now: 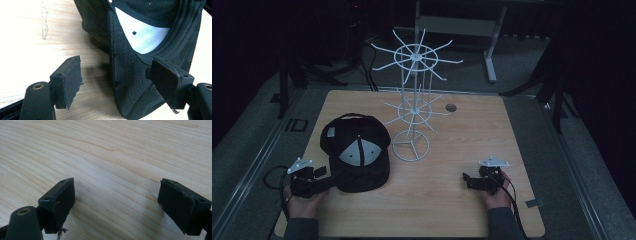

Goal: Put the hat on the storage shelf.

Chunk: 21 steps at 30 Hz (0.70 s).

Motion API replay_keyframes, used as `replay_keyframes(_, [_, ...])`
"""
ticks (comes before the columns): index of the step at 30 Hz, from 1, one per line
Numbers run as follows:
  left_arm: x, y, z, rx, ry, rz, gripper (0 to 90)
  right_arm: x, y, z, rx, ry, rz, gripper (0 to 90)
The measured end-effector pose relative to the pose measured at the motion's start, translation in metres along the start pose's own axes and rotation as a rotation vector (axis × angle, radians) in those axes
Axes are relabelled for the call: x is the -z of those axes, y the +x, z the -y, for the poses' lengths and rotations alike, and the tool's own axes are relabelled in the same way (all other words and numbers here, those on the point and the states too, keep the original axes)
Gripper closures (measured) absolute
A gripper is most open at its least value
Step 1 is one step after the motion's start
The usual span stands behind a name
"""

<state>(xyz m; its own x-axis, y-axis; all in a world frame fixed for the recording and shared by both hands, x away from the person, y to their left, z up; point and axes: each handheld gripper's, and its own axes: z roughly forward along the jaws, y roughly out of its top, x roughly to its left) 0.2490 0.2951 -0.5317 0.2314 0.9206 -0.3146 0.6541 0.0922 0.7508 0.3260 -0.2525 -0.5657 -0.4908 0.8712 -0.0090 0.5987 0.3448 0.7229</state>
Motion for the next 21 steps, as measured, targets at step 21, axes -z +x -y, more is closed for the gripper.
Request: replay_keyframes(21, [-0.0021, 0.0004, 0.0094, -0.015, 0.023, 0.015, 29.6, 0.0, 0.0, 0.0, 0.0, 0.0, 0.0, 13.9])
